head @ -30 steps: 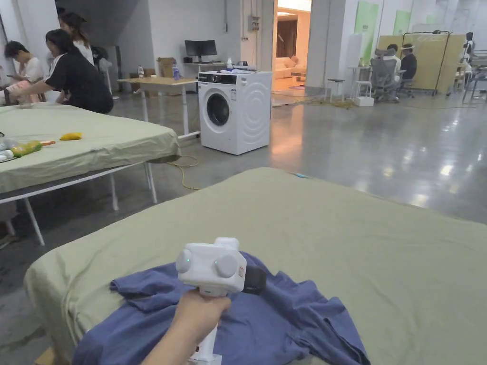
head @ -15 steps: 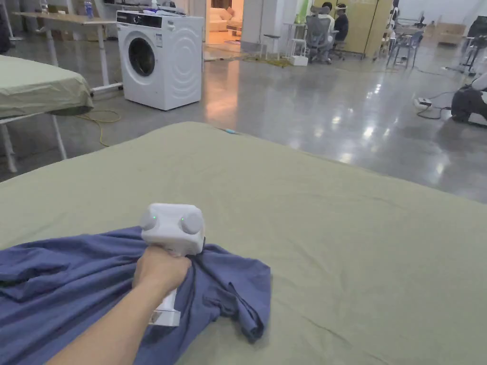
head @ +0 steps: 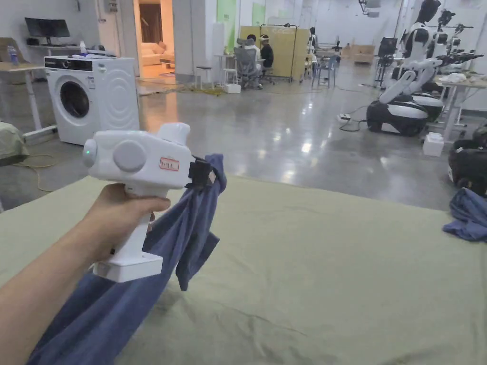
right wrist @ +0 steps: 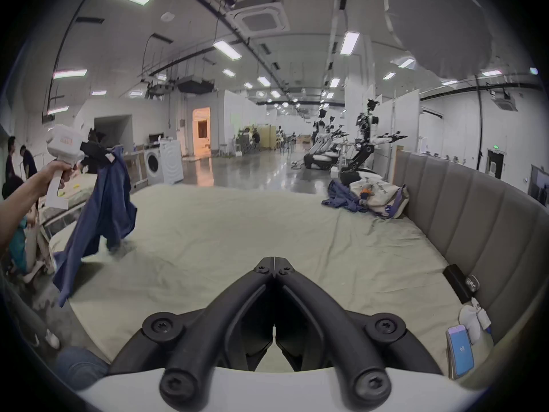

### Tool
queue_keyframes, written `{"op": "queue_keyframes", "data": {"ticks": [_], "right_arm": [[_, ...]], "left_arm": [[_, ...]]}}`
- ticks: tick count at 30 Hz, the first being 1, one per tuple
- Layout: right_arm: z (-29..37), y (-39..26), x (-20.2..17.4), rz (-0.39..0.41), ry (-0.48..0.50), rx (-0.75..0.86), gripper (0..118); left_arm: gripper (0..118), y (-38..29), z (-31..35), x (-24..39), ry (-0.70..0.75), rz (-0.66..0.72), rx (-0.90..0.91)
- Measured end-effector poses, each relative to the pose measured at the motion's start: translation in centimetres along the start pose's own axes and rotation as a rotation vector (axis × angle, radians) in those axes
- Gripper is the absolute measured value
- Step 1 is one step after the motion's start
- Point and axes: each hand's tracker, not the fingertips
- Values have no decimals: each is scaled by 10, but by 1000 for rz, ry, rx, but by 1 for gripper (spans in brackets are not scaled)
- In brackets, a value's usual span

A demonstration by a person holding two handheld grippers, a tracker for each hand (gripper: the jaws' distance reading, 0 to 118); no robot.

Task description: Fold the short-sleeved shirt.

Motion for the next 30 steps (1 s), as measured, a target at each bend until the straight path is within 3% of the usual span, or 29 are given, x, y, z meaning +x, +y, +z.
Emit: {"op": "queue_keyframes", "data": {"ticks": [1, 4, 6, 8, 13, 18, 19, 20, 21, 22, 23, 26, 27, 29, 30], "right_arm": [[12, 1, 4, -11, -9, -7, 2], [43, -4, 20, -39, -31, 10, 2], [58, -7, 33, -44, -38, 6, 2], [70, -9, 46, -53, -61, 3, 2], [97, -13, 84, -78, -127, 14, 2], [108, -27, 108, -117, -176, 5, 2], [109, -30, 112, -125, -183, 1, 2], [111, -32, 113, -129, -189, -3, 2], [112, -34, 115, -132, -193, -5, 2], [113, -36, 117, -135, -202, -8, 2], [114, -36, 118, -135, -207, -13, 2], [117, -39, 117, -72, -250, -3, 2], [117, -40, 115, -53, -260, 7, 2], [116, -42, 111, -50, -268, 33, 2], [115, -42, 109, -52, -272, 50, 2]], "left_arm": [[3, 11, 4, 31, -68, 18, -13], [3, 30, 7, 124, -161, -170, 2], [3, 32, 0, 182, -246, -212, -19], [3, 30, -31, 199, -333, -228, -48], [4, -37, -88, 295, -477, -302, -169], [4, -148, -166, 353, -513, -200, -328], [9, -178, -172, 371, -509, -195, -335], [30, -198, -183, 374, -479, -145, -324], [81, -215, -192, 372, -466, -87, -293], [118, -225, -198, 366, -440, 16, -274], [117, -235, -187, 371, -449, 143, -240], [118, -209, -123, 302, -557, 419, -41], [118, -204, -84, 312, -573, 437, 14], [116, -184, -6, 274, -413, 348, 155], [107, -180, 25, 256, -327, 278, 203]]}}
